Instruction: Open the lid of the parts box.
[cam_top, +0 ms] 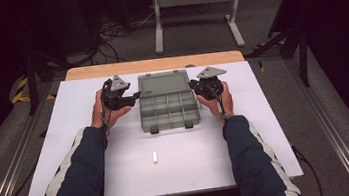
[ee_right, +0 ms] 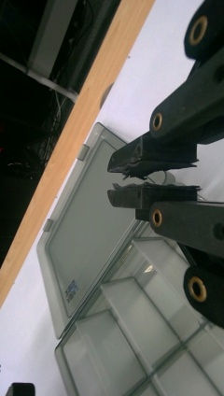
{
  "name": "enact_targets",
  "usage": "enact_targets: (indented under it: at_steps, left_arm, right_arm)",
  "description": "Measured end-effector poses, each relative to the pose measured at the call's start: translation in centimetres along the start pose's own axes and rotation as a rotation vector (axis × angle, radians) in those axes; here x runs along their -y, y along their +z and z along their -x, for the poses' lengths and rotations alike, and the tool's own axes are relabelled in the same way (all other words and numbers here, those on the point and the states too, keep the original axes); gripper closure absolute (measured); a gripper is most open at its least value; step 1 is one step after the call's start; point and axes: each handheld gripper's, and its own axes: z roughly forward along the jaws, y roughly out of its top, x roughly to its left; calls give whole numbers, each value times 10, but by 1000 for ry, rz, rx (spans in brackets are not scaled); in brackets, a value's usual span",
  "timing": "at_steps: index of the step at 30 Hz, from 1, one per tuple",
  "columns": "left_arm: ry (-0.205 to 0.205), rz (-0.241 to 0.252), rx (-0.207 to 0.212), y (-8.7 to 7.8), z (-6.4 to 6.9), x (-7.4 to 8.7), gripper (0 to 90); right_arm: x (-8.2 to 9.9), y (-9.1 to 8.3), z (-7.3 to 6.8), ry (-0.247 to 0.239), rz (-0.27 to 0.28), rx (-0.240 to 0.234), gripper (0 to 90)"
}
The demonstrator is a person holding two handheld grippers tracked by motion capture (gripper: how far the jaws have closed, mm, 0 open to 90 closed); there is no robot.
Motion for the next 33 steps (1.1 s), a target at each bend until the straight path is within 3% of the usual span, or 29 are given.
enact_targets:
  at_steps: [8, 10, 20, 22, 33]
  left_arm:
    - [35, 20, 4, -14, 5, -1, 391]
    - [64, 19, 3, -20, 8, -2, 383]
    - [105, 46, 22, -41, 17, 3, 346]
    - [131, 47, 20, -48, 19, 5, 341]
    - [156, 84, 20, -74, 29, 15, 314]
  right_arm:
    - [-6, -11, -4, -13, 21, -8, 814]
    - [-7, -14, -5, -16, 26, -11, 808]
    - [-10, -29, -16, -90, 36, -35, 741]
    - [-10, -33, -17, -94, 46, -44, 731]
    - [-10, -49, -29, -135, 67, -89, 664]
